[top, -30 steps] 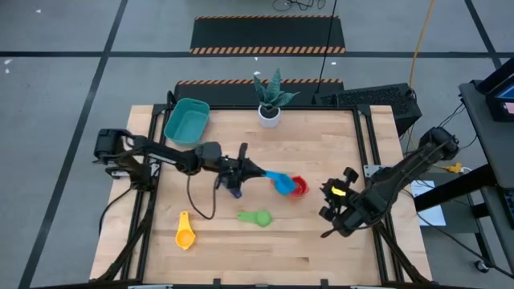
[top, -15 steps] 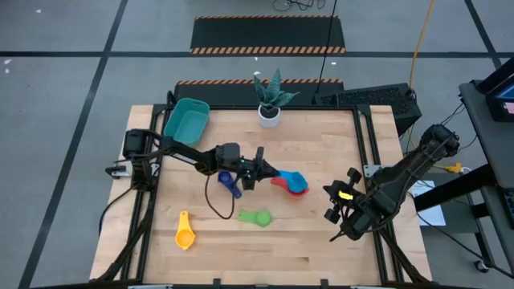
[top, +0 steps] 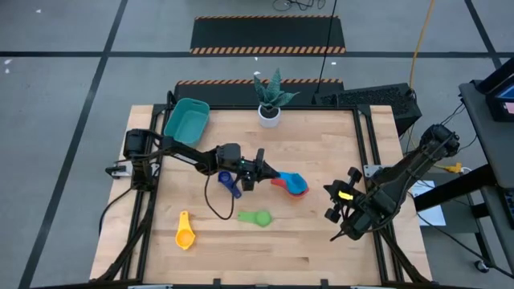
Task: Nest measuring cups in basket
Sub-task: Stack the light blue measuring cup on top of the orange measuring cup
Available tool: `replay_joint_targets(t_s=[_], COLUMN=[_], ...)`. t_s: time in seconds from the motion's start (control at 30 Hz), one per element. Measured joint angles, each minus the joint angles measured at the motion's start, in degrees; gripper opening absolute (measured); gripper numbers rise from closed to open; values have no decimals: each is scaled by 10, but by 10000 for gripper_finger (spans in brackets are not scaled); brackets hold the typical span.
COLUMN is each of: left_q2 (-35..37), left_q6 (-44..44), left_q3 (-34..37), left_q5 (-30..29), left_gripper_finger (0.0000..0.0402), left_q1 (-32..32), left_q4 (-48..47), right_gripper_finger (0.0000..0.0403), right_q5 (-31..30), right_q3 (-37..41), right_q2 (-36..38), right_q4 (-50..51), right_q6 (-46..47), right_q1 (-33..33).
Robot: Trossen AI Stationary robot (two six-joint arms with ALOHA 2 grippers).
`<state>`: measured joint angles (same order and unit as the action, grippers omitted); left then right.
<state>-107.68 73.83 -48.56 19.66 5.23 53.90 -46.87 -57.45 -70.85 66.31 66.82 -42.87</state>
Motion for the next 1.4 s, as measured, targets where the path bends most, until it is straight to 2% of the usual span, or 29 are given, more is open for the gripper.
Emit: replay_joint_targets(t_s=[0.17, 0.53, 1.4], left_q2=[0, -4, -4], left_q6=[5, 2, 7], left_q3=[0, -7, -14], left_q5=[0, -2, -2], left_gripper_finger=[8, 14, 20], left_q1=[0, 0, 2], left_q4=[-1, -2, -24], right_gripper_finger=[0, 0, 0], right_q5=[-27, -40, -42], right_q3=[0, 0, 0], right_q2=[2, 19, 21], right_q4=[4, 4, 2], right_q6=[-5, -16, -19], right_q1=[0, 5, 5])
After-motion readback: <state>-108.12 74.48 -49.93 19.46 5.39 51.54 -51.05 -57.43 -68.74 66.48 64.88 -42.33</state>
